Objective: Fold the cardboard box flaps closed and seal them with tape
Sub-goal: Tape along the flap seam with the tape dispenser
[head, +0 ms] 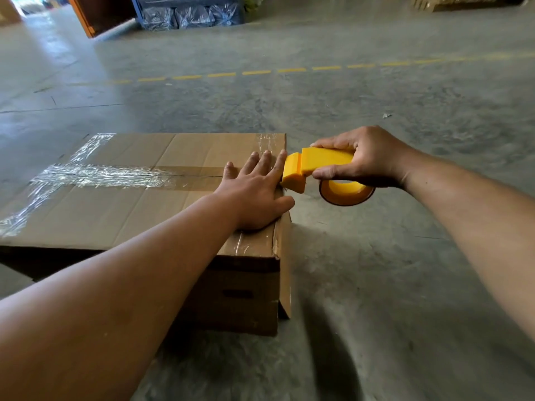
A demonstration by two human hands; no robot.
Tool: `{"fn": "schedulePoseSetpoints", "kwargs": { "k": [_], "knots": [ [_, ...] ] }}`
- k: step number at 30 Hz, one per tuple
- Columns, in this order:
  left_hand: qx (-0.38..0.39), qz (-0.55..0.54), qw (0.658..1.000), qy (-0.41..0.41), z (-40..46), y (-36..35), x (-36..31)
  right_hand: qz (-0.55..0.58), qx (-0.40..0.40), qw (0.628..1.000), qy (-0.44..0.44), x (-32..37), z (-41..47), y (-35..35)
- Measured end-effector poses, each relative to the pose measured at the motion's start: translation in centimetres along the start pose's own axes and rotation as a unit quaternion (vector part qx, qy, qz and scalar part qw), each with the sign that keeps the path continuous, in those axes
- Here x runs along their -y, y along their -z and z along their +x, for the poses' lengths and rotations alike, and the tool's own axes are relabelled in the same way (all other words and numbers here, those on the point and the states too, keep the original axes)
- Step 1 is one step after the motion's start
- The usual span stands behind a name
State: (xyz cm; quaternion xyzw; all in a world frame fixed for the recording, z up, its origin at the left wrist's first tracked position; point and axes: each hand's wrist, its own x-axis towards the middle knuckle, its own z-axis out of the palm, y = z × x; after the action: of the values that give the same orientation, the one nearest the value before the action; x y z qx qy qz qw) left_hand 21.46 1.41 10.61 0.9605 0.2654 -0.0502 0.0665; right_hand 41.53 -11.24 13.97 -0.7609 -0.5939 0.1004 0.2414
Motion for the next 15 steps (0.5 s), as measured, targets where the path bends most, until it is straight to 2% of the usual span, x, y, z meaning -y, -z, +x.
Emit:
{"fn": "schedulePoseSetpoints", "kwargs": {
  "k": [9, 15],
  "knots": [
    [0.024, 0.012, 1.0, 0.005, 0.0, 0.4, -0.6, -0.027, 0.01, 1.0, 0.001, -0.7, -0.5, 0.8],
    [-0.024, -0.007, 1.0, 0.006, -0.2, -0.5, 0.1, -0.007, 0.006, 1.0, -0.007, -1.5, -1.2, -0.3]
  ]
}}
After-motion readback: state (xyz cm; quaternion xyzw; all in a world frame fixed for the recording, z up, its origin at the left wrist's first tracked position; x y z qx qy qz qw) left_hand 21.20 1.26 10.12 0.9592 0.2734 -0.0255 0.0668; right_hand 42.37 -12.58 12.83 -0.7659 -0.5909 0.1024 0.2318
